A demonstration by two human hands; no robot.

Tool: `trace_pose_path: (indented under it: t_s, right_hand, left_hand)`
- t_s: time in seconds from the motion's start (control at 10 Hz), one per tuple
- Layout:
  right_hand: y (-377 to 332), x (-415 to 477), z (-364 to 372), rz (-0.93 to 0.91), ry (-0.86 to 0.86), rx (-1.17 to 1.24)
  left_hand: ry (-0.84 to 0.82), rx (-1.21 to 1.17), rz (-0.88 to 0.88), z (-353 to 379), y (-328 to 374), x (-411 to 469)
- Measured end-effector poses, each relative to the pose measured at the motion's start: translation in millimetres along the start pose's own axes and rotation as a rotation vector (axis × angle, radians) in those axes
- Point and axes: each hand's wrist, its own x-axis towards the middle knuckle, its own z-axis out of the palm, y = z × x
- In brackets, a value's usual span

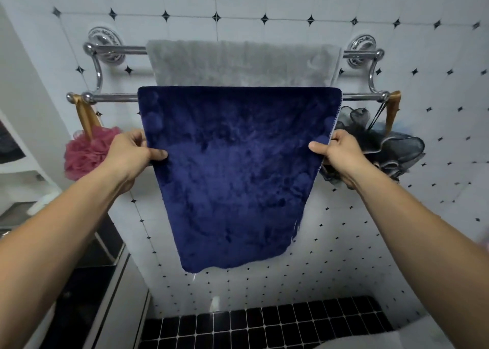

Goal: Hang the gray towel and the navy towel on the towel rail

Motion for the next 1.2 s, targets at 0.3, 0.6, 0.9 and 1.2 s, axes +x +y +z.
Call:
trace_pose_path:
  t_s: [0.3, 0.6, 0.9, 1.2]
  right_hand:
    - [-66, 20, -7, -0.132, 0.238, 0.091]
    - [-69, 17, -16, -0.374, 0.431, -0.447]
    - [-83, 24, -5, -0.625, 0.223, -1.11]
    - [-32, -29, 12, -0.932, 0.359, -0.881]
  left_hand:
    - [0.16, -0.034, 0.079, -4, 40, 13]
    - [0.205, 0.074, 0.087, -3, 45, 15]
    - [0.284, 1.165, 0.728, -9, 65, 21]
    - [0.431, 0.939, 0.812, 2, 11, -13]
